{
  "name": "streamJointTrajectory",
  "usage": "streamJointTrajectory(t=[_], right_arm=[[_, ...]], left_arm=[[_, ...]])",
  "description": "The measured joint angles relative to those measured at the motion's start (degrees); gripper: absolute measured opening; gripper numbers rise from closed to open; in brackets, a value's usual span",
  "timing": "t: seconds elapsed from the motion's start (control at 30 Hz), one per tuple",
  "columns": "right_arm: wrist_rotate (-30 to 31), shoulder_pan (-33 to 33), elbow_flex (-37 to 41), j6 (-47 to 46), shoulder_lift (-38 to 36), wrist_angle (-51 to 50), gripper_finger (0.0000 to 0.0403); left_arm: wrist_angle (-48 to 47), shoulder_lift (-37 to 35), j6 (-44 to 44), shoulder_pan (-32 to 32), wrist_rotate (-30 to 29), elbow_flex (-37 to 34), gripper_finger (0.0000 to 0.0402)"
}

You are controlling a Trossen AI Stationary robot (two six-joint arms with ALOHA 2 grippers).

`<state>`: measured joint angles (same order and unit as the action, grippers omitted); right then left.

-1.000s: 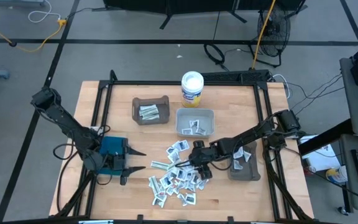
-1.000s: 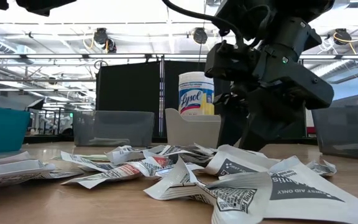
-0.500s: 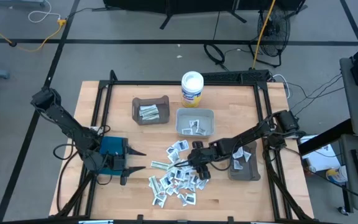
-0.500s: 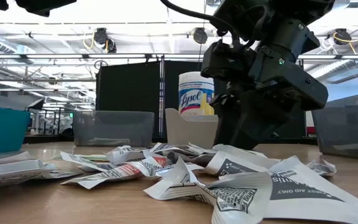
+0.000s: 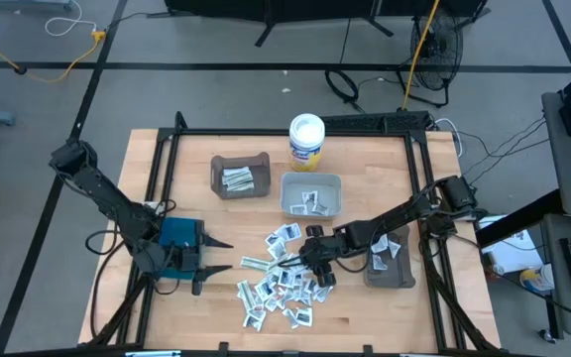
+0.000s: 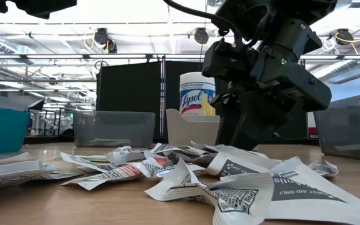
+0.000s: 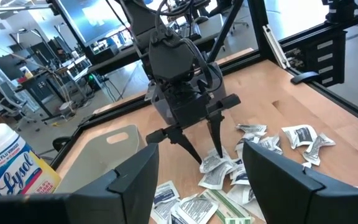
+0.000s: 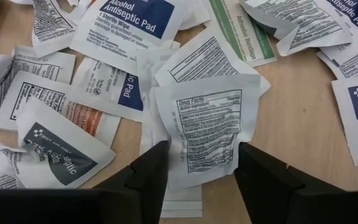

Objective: Pick & Place First Aid Supplies
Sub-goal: Put the gray towelette pack into the gray bin

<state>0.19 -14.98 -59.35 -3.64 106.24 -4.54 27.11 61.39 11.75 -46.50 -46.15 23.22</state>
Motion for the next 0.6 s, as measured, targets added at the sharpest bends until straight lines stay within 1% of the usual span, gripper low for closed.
streamJointTrajectory(t=[0.37,0.6], right_arm=[[-0.20,-0.09,0.11,0.48,-1.10,-0.46,0.0164],[-0.22,-0.11,0.07,1.52,-5.28,-0.38,0.0164]], left_arm=[[0.01,0.00,-0.08,-0.01,0.00,0.00,0.0239],[0.02,0.00,-0.06,0.00,-0.02,0.00,0.0239]])
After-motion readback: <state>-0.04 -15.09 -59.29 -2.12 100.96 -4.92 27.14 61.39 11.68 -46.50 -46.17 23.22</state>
